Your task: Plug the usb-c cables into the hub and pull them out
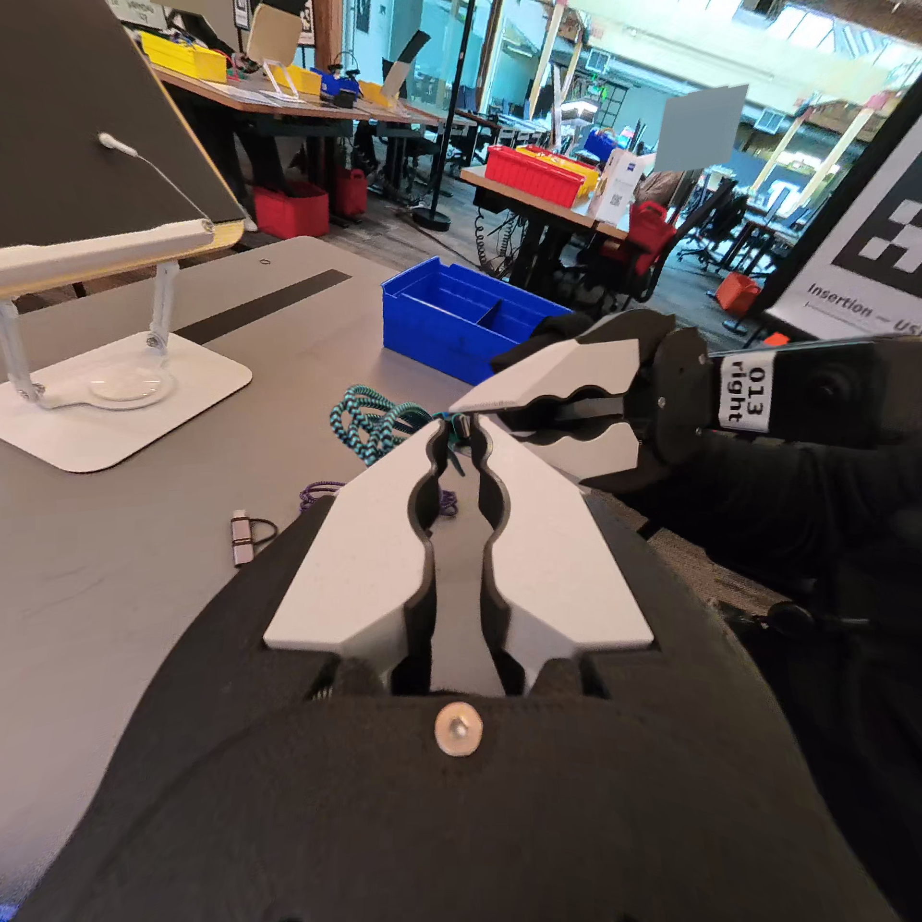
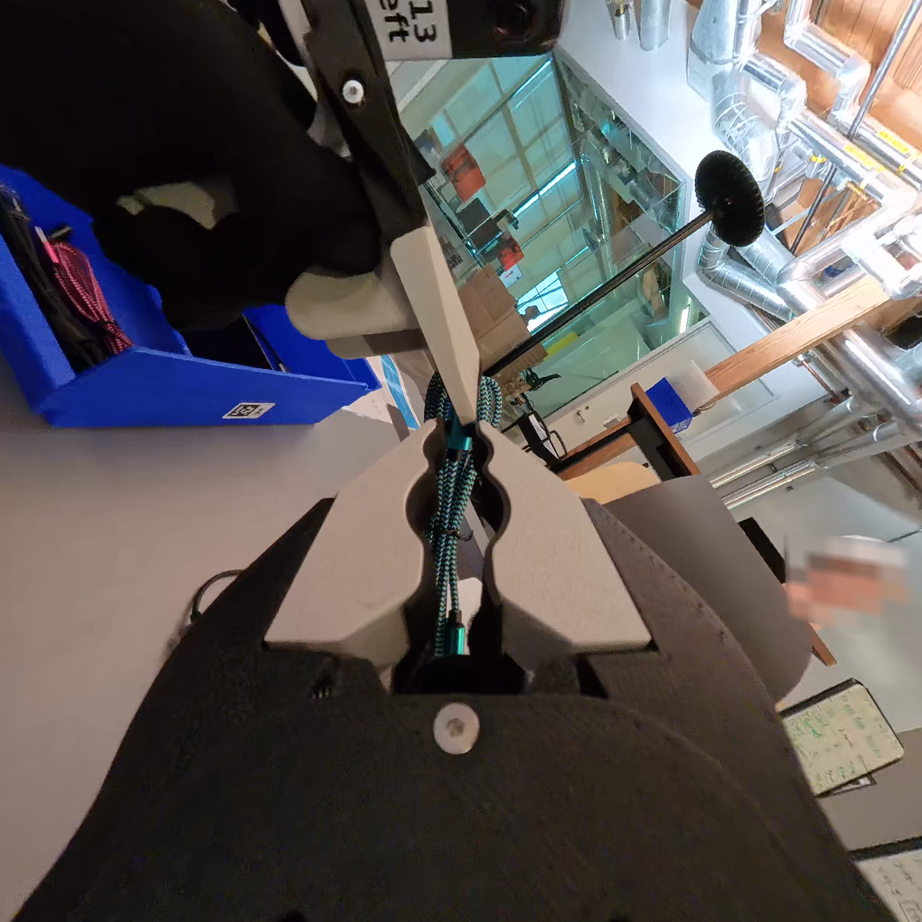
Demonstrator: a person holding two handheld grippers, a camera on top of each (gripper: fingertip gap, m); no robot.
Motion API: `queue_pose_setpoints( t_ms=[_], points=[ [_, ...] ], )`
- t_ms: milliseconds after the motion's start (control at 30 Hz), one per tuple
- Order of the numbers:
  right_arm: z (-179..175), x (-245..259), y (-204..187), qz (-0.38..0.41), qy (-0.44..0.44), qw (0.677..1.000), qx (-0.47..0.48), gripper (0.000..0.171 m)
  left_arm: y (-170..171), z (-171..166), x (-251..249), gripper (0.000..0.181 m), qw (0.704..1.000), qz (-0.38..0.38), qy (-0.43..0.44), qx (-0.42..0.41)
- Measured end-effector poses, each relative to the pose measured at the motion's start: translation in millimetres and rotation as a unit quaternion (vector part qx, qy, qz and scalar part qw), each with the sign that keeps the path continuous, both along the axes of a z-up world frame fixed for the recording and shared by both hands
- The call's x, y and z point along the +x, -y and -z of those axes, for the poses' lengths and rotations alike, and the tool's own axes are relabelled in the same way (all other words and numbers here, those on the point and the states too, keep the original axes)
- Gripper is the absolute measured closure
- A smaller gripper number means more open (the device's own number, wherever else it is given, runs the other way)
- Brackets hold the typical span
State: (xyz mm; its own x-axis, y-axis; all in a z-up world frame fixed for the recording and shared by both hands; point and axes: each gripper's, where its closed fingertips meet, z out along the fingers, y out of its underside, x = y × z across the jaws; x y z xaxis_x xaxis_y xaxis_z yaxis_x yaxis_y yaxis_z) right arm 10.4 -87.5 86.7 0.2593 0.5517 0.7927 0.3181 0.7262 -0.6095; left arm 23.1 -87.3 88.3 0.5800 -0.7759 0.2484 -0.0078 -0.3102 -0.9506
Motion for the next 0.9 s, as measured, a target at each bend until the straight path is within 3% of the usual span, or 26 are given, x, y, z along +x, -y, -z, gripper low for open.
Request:
queue_pose_setpoints(
  t_ms=[233, 500, 700, 900],
  points=[
    [0, -4, 4, -0.007, -0.01, 1.0, -0.002, 0.165, 3, 3, -3, 0.177, 1.0, 0.007, -0.014, -0.007],
    [-20, 4, 27, -0.107, -0.047, 0.992, -0.04, 0.157, 32, -32, 7, 0.178, 0.982, 0.129, 0.137, -0.019],
    [-43, 9, 36, -0.099, -0.098, 0.99, 0.006, 0.162, 44, -51, 11, 0.177, 0.957, 0.177, 0.228, -0.027],
    [-45, 6, 47, -0.096, -0.096, 0.989, 0.052, 0.163, 48, -48, 5, 0.177, 0.928, 0.229, 0.288, -0.051]
  ],
)
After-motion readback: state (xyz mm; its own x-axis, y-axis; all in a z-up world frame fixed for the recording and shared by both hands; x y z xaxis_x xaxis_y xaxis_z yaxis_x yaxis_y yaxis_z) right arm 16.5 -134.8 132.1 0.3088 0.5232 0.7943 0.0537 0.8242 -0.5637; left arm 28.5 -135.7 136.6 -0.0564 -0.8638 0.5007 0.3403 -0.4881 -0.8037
